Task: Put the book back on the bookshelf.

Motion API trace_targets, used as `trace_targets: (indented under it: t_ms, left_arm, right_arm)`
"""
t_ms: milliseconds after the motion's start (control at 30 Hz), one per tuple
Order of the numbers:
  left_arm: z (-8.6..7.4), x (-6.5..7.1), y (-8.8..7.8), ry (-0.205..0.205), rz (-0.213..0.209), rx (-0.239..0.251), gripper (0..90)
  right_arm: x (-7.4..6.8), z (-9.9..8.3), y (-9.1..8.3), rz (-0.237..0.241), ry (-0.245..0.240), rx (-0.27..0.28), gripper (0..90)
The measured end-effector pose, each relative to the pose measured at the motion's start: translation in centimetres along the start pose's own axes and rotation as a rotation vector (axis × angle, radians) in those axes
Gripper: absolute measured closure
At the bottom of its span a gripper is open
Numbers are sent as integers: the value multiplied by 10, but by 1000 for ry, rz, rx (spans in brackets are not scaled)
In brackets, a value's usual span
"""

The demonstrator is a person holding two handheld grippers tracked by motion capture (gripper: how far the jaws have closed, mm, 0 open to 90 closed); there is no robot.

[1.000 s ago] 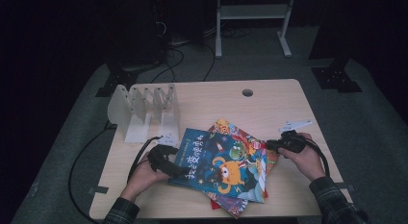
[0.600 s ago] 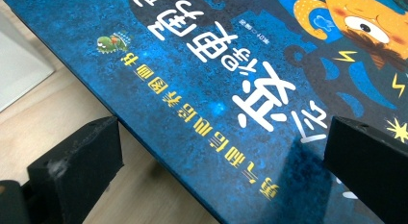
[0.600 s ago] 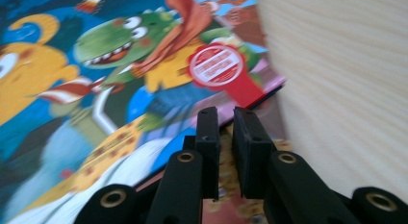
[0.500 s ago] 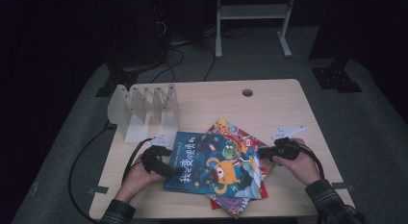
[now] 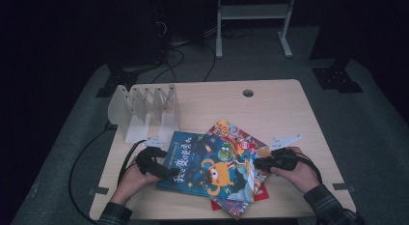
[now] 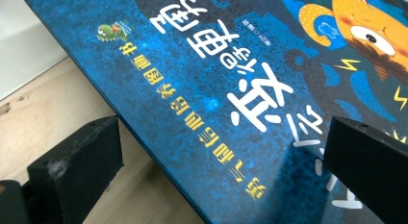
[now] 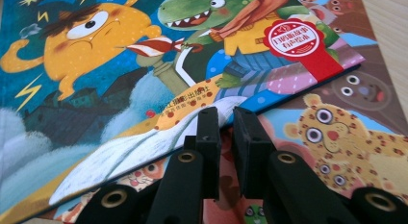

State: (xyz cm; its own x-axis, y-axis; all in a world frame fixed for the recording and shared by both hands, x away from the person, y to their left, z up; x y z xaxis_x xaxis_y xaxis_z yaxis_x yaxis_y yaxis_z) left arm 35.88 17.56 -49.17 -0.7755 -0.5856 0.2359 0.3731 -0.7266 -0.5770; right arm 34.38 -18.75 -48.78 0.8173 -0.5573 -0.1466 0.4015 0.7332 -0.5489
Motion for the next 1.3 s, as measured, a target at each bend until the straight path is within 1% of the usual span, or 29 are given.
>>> trace_targets:
  t_ms: [167,233,267,500,700,800,900,933,1067,1100,1133,1200,1300]
  left_arm:
    - [-1,-2,-2,-10,-7,3,0]
    - [-2,-2,-2,-16,-14,-5,0]
    - [-2,-1,-2,-18,-24,-15,0]
    - [-4,3,-5,-26,-6,-38,0]
    - [-14,11,-15,-25,-9,-40,0]
    - [-15,13,-17,-27,-11,-43,0]
    - [-16,11,-18,-23,-18,-39,0]
    - [-15,9,-17,-23,-20,-31,0]
    - [-12,2,-14,-40,-13,-15,0]
    - [-12,1,-13,-38,-17,-13,0]
    - [-12,0,-12,-47,-20,-9,0]
    - [-12,-1,-12,-50,-28,-5,0]
    - [-12,-4,-12,-60,-29,-3,0]
  right_arm:
    - [-4,1,2,12,-7,-2,806]
    - [-4,1,3,11,-8,-5,807]
    - [-5,2,3,9,-10,-7,809]
    - [-5,3,4,9,-13,-10,833]
    - [-9,4,7,17,-22,-12,849]
    - [-10,4,8,23,-26,-12,848]
    - [-10,4,8,29,-27,-11,839]
    - [-10,4,8,35,-18,-11,826]
    - [-9,4,8,40,-16,-9,825]
    - [-9,4,8,39,-18,-9,825]
    - [-9,4,9,40,-21,-9,825]
    - [-10,5,9,46,-21,-8,825]
    - [-13,6,11,56,-25,-6,825]
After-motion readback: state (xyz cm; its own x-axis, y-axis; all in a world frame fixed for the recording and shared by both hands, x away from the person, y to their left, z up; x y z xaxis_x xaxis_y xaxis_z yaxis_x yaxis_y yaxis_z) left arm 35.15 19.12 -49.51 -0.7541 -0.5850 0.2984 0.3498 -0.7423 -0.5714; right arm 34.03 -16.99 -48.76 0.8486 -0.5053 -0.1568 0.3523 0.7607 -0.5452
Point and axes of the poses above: each handheld gripper's, and its own axes: y roughly forward along the jaws, z roughly out of its top, x roughly to its right, the point moved 6 cm from there along y, roughly forward along the jaws, and after that the axes turned 10 degrees about x, right-handed, at the moved point
